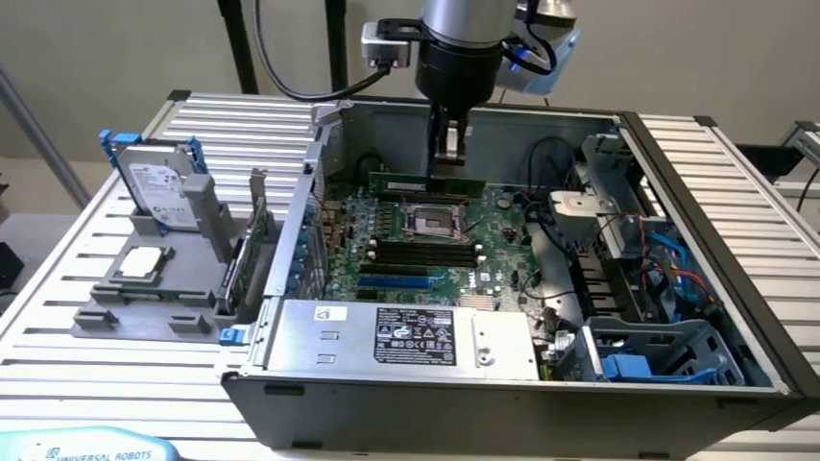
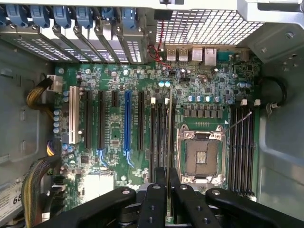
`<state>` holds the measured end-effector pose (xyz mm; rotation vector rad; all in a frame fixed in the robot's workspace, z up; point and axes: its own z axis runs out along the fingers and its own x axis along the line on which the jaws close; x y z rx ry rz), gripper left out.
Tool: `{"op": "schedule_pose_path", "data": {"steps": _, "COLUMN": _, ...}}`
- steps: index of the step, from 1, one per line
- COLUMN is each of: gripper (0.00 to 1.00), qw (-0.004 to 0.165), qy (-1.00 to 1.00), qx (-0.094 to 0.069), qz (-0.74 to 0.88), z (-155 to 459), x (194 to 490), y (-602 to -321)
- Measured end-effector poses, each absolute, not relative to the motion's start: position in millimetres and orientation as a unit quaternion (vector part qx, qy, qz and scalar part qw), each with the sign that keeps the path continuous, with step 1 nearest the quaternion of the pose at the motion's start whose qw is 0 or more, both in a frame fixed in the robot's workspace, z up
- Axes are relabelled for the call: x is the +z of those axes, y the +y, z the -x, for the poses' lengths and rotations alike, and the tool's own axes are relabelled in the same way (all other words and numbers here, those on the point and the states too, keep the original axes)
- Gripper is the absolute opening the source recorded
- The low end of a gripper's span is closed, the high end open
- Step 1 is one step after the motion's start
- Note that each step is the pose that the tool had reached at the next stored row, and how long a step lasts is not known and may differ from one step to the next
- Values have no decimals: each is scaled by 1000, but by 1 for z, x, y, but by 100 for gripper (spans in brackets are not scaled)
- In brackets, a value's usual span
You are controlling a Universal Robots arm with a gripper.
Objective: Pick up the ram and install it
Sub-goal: 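Insert the ram into the slot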
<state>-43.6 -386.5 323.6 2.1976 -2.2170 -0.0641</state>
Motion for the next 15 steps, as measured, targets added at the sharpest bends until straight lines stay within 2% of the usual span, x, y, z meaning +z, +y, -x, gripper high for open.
{"op": "schedule_pose_path", "data": {"steps": 15, "gripper": 14, "qw": 10, "qy": -711, "qx": -21, "qz": -703, "z": 36, "x": 296, "y": -385}}
